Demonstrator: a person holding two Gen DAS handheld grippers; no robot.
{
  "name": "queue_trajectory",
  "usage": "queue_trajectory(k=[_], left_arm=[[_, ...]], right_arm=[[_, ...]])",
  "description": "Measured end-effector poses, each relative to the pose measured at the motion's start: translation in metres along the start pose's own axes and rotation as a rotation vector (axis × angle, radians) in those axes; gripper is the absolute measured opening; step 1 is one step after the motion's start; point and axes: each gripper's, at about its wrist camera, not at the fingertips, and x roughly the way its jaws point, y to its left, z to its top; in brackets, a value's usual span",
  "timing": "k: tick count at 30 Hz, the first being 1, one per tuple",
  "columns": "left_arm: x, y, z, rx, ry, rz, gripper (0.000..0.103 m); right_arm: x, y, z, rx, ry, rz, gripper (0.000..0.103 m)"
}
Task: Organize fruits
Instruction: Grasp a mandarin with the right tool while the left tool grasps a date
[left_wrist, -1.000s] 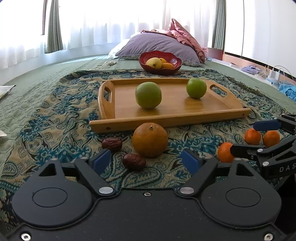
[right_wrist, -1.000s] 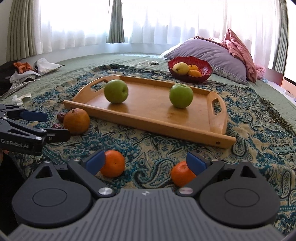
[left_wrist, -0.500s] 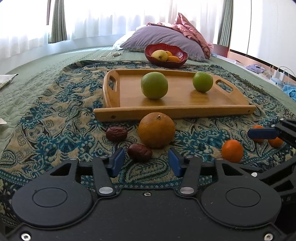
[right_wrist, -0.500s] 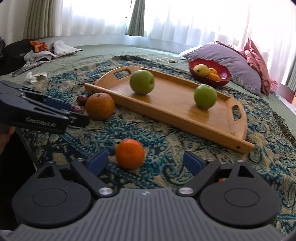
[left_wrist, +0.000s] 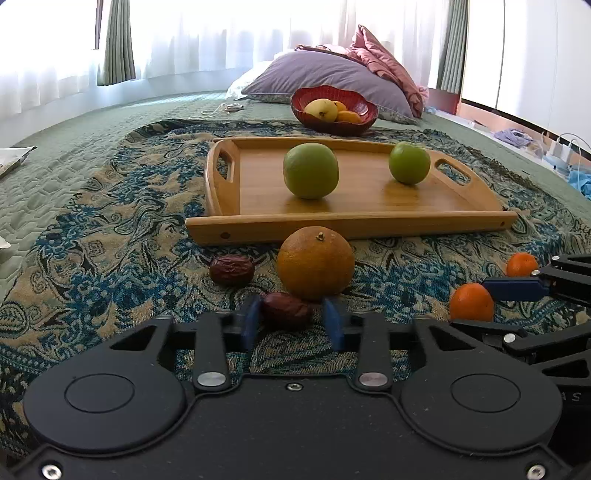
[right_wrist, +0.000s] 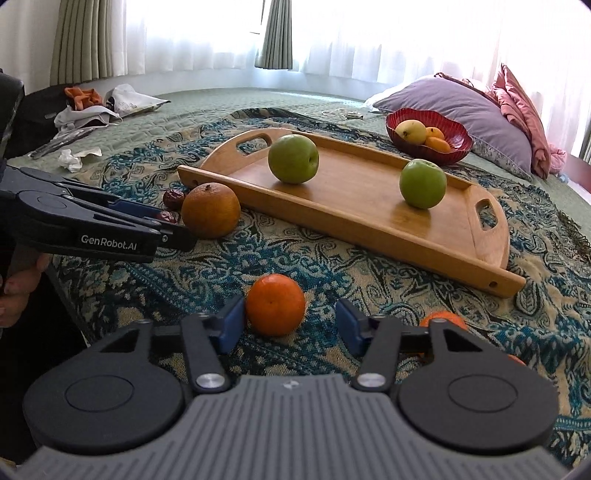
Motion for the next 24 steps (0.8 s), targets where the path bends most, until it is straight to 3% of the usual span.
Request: queue_trajectory(k=[4, 6, 16, 24], left_arm=[[-0.004, -0.003, -0.001, -0.001, -0.015, 0.0, 0.028], [-0.005, -0.003, 0.0, -0.003, -0.022, -0.002, 0.028], [-0.019, -0.014, 0.018, 0.022, -0.091, -0.025, 0.028], [-0.005, -0.029, 0.052, 0.034, -0.099, -0.057, 0.028]], right_arm=[[0.0, 0.001, 0.0, 0.001, -0.007, 0.011, 0.043], [-0.001, 0.004, 0.001, -0.006, -0.017, 0.008, 0.039], [-0.007, -0.004, 0.007, 0.038, -0.065, -0.036, 0.038], [-0.005, -0.03, 0.028, 0.122, -0.102, -0.116, 0.038]])
